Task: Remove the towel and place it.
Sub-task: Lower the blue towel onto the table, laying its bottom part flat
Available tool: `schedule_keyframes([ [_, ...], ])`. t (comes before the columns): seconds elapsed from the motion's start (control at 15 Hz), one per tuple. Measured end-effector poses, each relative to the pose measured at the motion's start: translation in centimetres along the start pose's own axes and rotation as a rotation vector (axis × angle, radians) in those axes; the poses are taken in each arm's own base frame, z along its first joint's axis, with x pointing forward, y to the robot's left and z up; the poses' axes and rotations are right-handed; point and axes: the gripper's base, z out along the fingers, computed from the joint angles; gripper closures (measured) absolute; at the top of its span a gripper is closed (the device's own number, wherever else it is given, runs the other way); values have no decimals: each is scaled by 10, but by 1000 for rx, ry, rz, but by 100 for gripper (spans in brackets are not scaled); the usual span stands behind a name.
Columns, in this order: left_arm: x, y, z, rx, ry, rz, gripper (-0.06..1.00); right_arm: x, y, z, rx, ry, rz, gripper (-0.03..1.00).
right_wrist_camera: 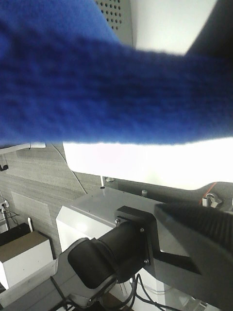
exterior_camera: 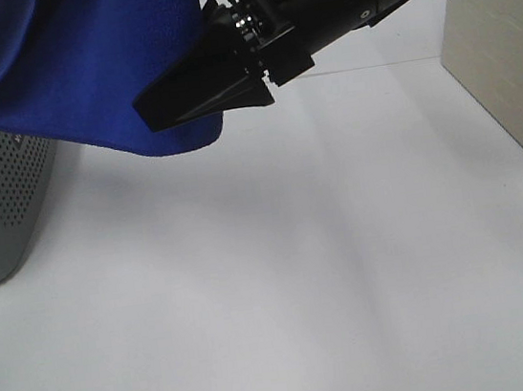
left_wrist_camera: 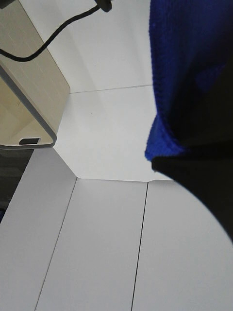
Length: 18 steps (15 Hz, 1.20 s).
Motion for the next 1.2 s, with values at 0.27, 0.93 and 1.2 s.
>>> schedule_keyframes([
  [0.27,0,0,0,0,-1,-1,94,3,-1,0,13,35,-5,71],
  [0.93,2,1,0,-15,16,-225,94,-6,-3,-20,260,164,185,95],
  [1.2,6,5,0,-64,61,-374,94,-44,-12,-49,503,276,180,95],
])
